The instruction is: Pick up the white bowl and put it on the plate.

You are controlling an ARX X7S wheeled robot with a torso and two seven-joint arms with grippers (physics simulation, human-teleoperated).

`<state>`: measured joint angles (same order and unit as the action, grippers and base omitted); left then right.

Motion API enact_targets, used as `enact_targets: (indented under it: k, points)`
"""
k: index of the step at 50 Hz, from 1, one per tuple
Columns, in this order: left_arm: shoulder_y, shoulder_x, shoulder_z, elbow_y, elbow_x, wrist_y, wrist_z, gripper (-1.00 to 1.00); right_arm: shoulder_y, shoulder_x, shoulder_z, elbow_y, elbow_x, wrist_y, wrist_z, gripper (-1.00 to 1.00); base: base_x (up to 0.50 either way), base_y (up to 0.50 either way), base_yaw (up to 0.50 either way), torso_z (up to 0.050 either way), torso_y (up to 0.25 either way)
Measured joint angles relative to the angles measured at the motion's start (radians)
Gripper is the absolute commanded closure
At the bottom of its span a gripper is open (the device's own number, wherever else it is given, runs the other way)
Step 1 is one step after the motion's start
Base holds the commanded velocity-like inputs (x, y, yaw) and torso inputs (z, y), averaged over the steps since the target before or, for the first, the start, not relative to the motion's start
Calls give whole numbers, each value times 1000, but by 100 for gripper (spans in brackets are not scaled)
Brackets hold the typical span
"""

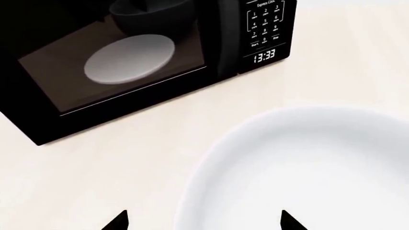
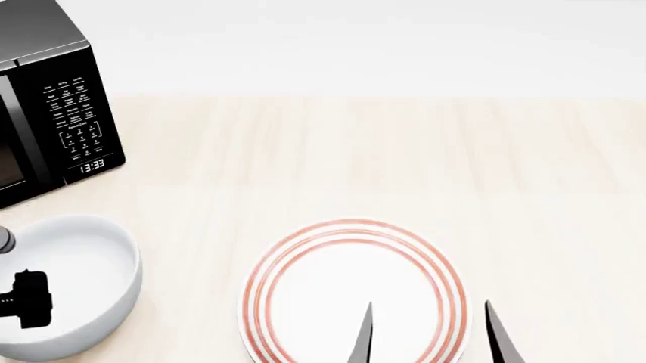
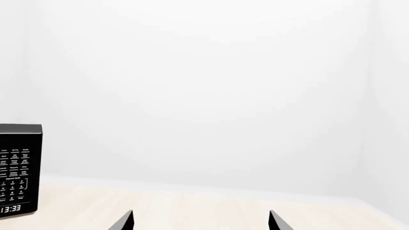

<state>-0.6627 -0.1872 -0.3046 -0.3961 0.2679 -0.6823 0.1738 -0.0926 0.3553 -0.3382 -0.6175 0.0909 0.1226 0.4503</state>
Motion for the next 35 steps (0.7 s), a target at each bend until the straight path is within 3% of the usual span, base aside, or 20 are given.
enact_targets:
  k: [10, 11, 35]
  points:
    - [-36, -20, 2, -100, -14, 59, -20, -100, 1, 3, -4, 1, 0, 0, 3, -100, 0, 0, 0, 0, 0]
    - [-39, -21, 2, -110, -16, 65, -22, 100, 1, 3, -4, 0, 0, 0, 3, -100, 0, 0, 0, 0, 0]
    - [-41, -34, -5, -141, -43, 100, -32, 100, 3, 8, -15, 6, 2, -5, 8, -100, 0, 0, 0, 0, 0]
